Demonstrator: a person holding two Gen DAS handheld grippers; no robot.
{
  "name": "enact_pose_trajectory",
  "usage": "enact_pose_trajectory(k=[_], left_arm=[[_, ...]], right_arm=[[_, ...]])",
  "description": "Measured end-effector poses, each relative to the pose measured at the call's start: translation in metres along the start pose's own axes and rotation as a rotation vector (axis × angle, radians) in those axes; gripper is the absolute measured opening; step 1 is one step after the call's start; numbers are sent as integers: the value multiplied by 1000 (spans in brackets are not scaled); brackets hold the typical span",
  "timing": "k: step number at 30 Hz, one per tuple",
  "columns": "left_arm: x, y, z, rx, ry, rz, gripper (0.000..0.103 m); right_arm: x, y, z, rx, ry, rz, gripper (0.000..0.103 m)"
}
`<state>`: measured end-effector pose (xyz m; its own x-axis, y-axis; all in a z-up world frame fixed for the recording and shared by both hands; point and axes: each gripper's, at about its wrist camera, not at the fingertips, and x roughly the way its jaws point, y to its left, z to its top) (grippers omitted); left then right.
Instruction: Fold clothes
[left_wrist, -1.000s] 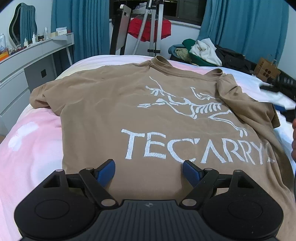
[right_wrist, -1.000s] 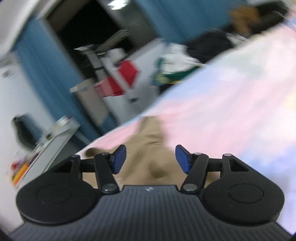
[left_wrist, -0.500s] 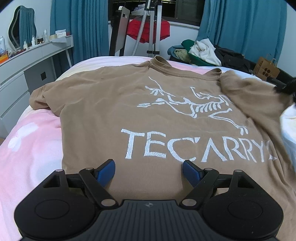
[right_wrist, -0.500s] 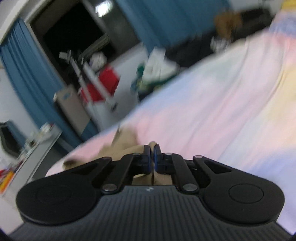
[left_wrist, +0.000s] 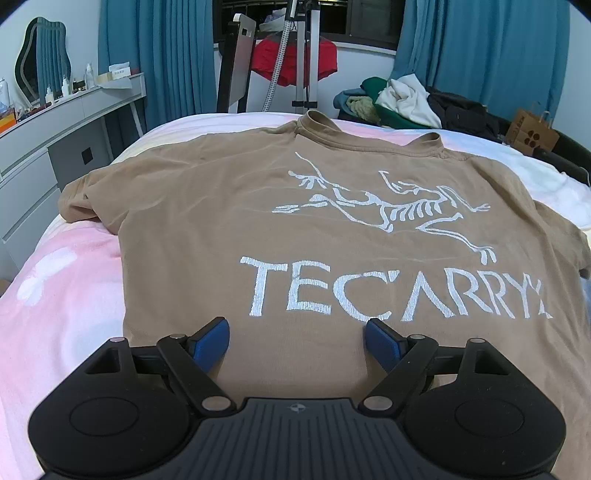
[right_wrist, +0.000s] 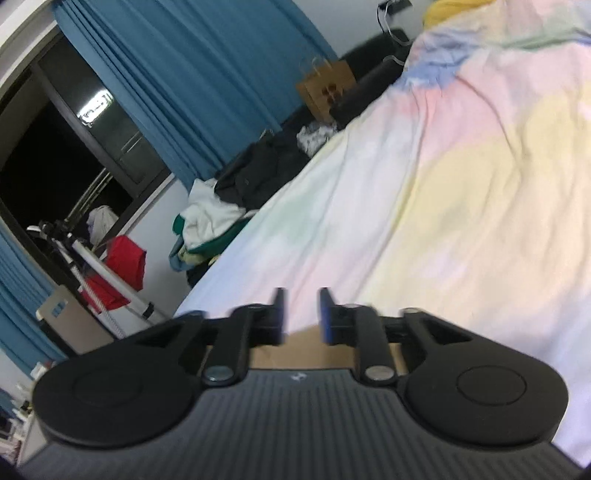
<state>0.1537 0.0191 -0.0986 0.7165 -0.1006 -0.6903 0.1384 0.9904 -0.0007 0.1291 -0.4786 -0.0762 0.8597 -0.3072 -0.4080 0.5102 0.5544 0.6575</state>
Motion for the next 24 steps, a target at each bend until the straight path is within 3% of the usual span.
enact_pose_trajectory(k=[1, 3, 7, 10, 15, 17, 18, 19, 20, 24], left_arm=[[-1, 0, 0, -2, 2, -1, 83], [-1, 1, 1, -7, 4, -3, 83], [-4, 3, 1, -27, 10, -9, 83], [-6, 4, 2, -37, 10, -11, 83], [-8, 4, 0, -52, 8, -17, 83], [-6, 3, 0, -50, 7, -14, 83], [-5, 3, 0, -50, 7, -12, 83], [-4, 2, 1, -50, 8, -10, 83], [-3, 2, 1, -49, 8, -10, 83], [-3, 1, 1, -42, 3, -15, 83]], right_arm=[[-3, -5, -4, 53, 34, 13, 64], [-7, -14, -13, 160, 104, 36, 76], [6, -25, -36, 289, 314, 37, 76], [30, -29, -51, 298, 377, 83, 76], [63, -32, -59, 327, 257, 239, 75], [73, -23, -54, 290, 234, 297, 64], [72, -17, -52, 242, 219, 285, 45], [70, -12, -50, 182, 207, 275, 19], [66, -6, -47, 121, 190, 269, 12], [44, 5, -22, 0, 42, 318, 14]])
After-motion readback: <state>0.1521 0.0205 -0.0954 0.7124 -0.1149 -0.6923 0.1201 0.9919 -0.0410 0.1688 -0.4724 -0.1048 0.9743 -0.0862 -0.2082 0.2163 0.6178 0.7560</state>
